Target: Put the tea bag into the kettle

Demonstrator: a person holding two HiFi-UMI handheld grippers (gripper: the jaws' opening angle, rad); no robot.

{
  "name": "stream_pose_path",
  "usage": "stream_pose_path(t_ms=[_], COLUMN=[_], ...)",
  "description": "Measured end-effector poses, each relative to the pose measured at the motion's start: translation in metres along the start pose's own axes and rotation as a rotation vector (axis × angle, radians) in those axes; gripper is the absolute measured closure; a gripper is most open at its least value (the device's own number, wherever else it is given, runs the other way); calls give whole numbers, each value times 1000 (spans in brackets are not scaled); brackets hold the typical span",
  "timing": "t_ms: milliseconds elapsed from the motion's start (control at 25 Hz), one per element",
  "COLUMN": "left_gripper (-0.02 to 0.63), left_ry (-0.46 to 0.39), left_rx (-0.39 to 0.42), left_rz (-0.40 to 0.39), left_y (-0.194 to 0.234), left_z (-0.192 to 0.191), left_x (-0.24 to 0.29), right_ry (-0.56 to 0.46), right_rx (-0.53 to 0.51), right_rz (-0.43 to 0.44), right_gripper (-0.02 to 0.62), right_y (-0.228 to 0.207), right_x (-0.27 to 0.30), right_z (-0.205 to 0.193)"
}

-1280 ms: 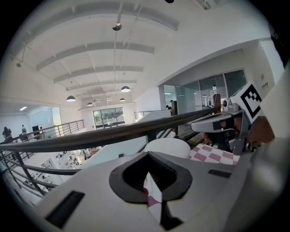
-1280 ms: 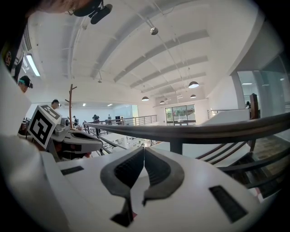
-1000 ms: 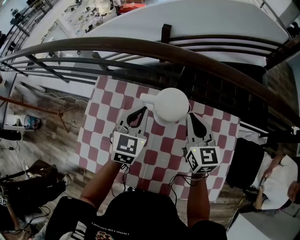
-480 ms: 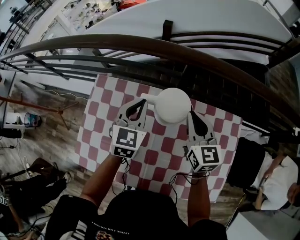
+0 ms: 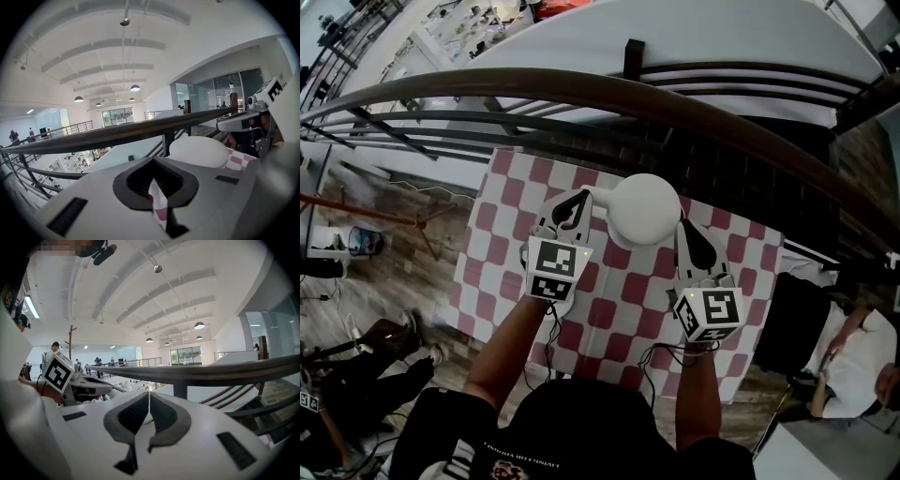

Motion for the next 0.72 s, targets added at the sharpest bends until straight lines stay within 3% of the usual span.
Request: stream_pose_path(t_ms=[720], left_gripper=[607], left_ry=[-26], left_rx=[12], left_rz=[8], left_y=[1], left_z=[-1], left_x=[2], right_ry=[2], right_rx=[9], right_rz=[-17], right_gripper=[580], right_y=[0], right_x=[-1], right_z=[0])
Point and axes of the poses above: the fingertips, and each gripper's own axes: x forward along the fingers, y to its left, z out of its top, the point moved 1 cm from there along -x, backward along the fingers, and after that the axes turned 12 degrees about -x, right-handed, at the moved point
